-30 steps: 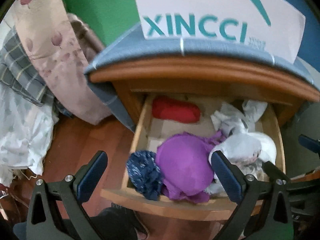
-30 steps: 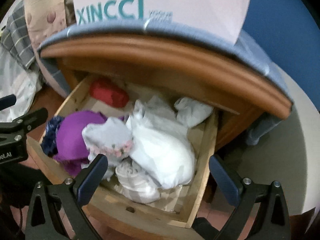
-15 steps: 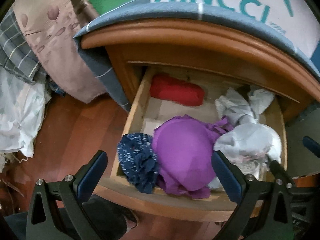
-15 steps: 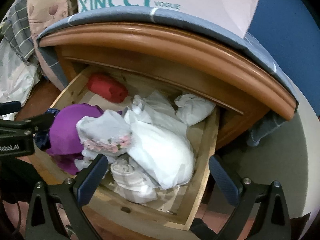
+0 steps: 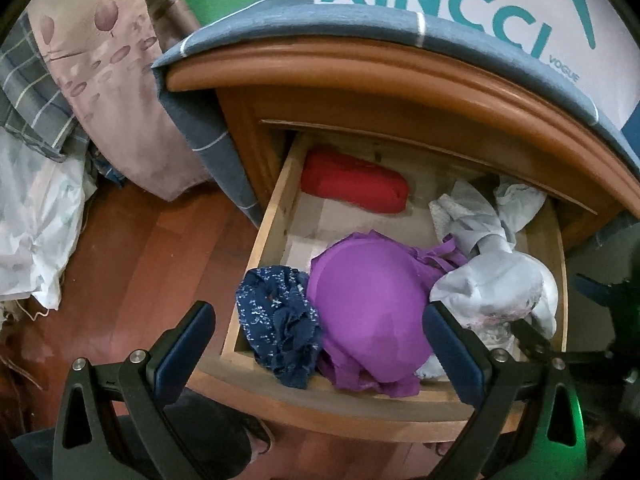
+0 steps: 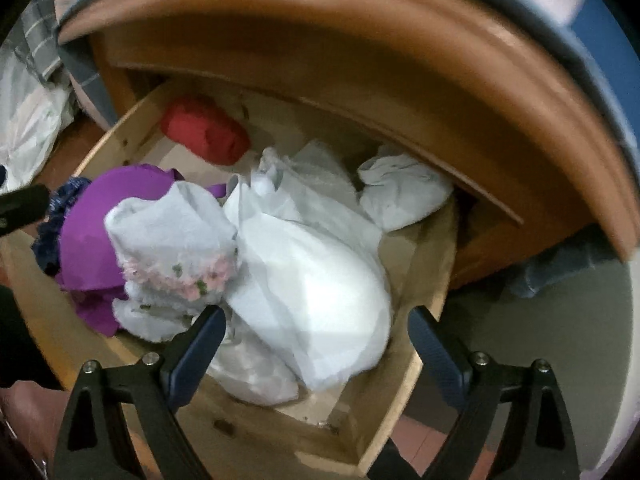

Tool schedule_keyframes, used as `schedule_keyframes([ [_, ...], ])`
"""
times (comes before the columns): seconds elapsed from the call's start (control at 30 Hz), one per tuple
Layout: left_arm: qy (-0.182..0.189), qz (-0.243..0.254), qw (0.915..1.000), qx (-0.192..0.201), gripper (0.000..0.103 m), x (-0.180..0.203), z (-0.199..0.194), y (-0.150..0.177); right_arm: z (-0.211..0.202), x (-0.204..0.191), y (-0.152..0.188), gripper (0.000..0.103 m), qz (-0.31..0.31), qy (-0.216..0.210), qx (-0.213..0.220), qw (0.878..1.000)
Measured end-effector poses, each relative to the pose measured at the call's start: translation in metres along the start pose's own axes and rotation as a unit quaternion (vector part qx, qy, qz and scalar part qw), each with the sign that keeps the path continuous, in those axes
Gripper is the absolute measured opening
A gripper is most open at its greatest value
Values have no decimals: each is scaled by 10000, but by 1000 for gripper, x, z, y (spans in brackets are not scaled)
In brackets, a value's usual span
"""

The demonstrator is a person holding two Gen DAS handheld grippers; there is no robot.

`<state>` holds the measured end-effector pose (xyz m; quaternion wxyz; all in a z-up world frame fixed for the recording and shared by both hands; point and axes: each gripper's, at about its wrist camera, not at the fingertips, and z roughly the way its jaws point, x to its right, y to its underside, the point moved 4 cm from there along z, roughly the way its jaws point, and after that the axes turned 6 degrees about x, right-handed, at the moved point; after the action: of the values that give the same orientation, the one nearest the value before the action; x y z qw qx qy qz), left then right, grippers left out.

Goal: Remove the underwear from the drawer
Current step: 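Reach into the drawer and grasp the white cloth with the right gripper, then grasp the white lace-trimmed underwear with the left gripper while the right gripper holds the white cloth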

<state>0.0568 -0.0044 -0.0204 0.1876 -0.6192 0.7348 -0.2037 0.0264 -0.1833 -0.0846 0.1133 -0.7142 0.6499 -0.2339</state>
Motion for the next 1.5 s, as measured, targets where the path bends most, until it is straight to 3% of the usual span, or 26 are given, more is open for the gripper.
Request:
schedule_keyframes([
  [0.13, -51, 16, 10000, -40, 103, -3, 2, 1, 23, -3, -9, 94, -80, 163, -143, 9997],
  [0.2, -54, 21, 10000, -70, 103, -4, 4, 1, 34, 1, -12, 83, 44, 106, -356, 9993],
  [0.3, -79, -9, 9999, -121, 103, -6, 7, 2, 36, 8, -11, 71, 294, -91, -388, 9988],
  [0.47, -60, -46, 9998, -184, 103, -7, 11, 4, 35, 17, -6, 38, 584, -276, -345, 9973],
  [0.57, -74, 0, 9999, -146, 103, -6, 12, 5, 34, 25, -3, 25, 925, -443, -342, 9941],
  [0.9, 292, 182, 9994, 46, 103, 10, 11, 4, 16, 47, 0, 18, 1680, -839, -156, 9821],
  [1.2, 973, 274, 9949, 5, 103, 35, 12, 5, -12, 70, 8, 17, 2264, -1226, 25, 9663],
  [1.5, 1069, 898, 9901, 124, 103, 67, 7, 7, -32, 85, 15, 17, 2654, -1387, 58, 9541],
])
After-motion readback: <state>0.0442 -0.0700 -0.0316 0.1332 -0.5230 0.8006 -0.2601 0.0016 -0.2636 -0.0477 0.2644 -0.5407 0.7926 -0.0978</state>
